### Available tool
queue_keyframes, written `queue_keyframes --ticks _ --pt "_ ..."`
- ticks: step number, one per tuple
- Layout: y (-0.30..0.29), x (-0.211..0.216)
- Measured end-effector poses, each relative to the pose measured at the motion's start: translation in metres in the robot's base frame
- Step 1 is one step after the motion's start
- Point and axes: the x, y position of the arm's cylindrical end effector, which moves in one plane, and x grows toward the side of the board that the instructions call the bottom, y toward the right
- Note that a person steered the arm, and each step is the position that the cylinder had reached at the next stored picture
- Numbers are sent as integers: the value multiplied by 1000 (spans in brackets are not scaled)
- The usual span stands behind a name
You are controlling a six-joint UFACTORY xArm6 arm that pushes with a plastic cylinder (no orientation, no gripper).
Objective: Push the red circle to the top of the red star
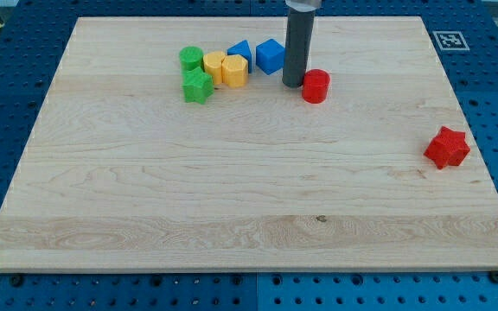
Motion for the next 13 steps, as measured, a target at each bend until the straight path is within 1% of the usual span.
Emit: queue_keyframes --ticks 5,7,10,11,12,13 --pt "27 6" --pt "30 19" --pt "31 18" --pt "60 21" --pt "60 21" --pt "60 39"
